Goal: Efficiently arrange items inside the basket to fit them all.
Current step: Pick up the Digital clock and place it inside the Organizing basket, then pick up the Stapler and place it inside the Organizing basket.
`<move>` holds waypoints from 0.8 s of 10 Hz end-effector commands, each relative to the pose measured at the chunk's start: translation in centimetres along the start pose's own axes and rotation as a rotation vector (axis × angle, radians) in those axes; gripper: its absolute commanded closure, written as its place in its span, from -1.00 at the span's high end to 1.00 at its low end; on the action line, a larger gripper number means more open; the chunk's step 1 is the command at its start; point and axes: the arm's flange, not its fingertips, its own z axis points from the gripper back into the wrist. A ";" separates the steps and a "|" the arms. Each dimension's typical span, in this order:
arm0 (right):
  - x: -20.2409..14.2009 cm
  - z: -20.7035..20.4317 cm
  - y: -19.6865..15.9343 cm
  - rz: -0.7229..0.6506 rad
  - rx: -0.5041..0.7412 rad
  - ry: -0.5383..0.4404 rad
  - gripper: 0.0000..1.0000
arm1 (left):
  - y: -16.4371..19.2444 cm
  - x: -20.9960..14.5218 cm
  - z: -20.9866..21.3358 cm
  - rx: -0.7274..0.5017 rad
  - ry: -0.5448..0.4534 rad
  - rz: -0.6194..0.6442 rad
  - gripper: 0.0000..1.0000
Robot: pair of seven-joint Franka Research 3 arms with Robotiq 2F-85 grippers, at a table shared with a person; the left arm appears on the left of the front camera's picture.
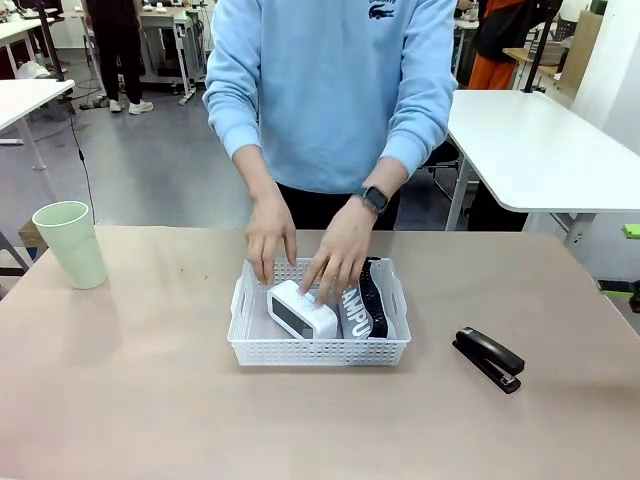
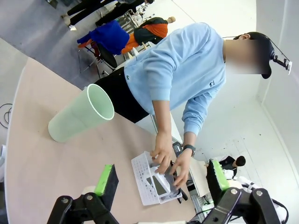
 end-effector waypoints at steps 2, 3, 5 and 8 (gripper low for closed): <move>-0.2 -0.4 1.8 0.015 0.015 0.003 1.00 | -0.1 -0.2 0.1 -0.011 0.000 -0.021 1.00; -0.2 -0.4 1.8 0.015 0.015 0.003 1.00 | -0.1 -0.2 0.1 -0.011 0.000 -0.021 1.00; -0.2 -0.4 1.8 0.015 0.015 0.003 1.00 | -0.1 -0.2 0.1 -0.011 0.000 -0.021 1.00; -0.2 -0.4 1.8 0.015 0.015 0.003 1.00 | -0.1 -0.2 0.1 -0.011 0.000 -0.021 1.00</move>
